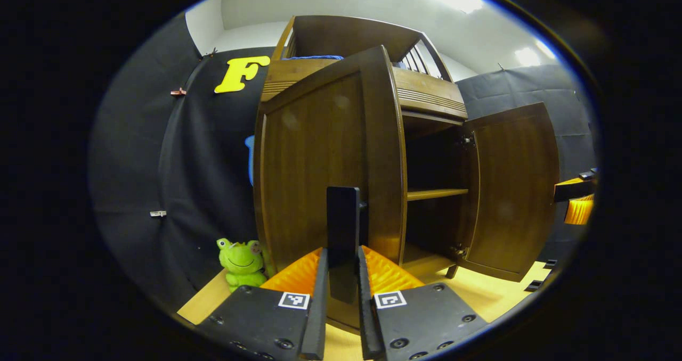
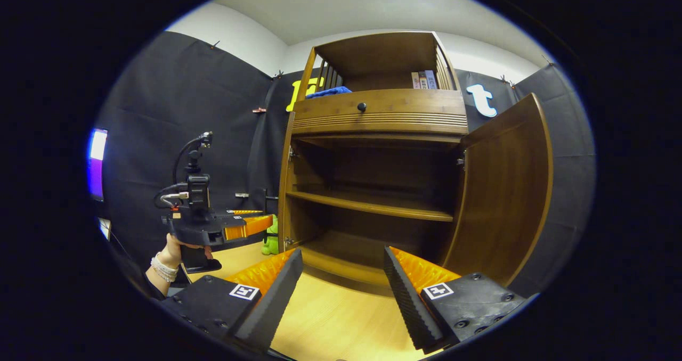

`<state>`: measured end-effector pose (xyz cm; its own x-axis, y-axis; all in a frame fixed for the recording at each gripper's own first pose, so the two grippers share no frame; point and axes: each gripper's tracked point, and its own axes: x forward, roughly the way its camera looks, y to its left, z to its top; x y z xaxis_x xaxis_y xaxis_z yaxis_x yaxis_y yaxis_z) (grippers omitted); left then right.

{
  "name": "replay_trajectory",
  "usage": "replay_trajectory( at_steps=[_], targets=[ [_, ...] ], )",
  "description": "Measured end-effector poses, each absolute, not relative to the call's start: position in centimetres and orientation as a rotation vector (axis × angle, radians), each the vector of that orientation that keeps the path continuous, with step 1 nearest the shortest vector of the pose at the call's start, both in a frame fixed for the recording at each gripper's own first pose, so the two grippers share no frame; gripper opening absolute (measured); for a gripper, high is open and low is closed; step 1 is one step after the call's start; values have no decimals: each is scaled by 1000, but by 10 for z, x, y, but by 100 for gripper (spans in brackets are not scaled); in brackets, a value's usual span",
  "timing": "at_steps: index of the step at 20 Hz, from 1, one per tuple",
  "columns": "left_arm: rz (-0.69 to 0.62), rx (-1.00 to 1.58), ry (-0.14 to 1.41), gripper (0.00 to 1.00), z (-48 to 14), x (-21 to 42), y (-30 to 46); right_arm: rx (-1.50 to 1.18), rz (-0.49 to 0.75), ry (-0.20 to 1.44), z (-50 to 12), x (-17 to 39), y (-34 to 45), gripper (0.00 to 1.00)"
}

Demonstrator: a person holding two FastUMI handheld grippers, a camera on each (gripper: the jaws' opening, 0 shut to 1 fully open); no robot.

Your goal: Open the right door of the double-door shoe cabinet with the right hand, and open the left door with the left hand.

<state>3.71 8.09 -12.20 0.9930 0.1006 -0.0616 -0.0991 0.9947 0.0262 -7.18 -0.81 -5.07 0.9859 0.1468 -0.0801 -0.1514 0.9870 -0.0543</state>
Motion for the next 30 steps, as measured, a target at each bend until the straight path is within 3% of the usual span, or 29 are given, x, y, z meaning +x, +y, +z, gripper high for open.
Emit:
replay_trajectory(
  at_steps=[4, 17, 19, 21, 30],
  targets=[
    [139, 34, 64, 24, -118, 19, 97, -49, 186, 91, -57, -66, 6, 96],
    [293, 64, 71, 25, -120, -26, 168, -11, 294, 103, -68, -42, 46, 96],
    [361, 83, 69, 22, -118, -38, 187, -7, 302, 105, -69, -37, 50, 96],
    [403, 92, 67, 11, -117, -44, 204, -5, 304, 111, -72, -33, 54, 96],
    [456, 108, 46, 20, -98, -89, 193, -13, 278, 100, -70, -22, 62, 96]
  ],
)
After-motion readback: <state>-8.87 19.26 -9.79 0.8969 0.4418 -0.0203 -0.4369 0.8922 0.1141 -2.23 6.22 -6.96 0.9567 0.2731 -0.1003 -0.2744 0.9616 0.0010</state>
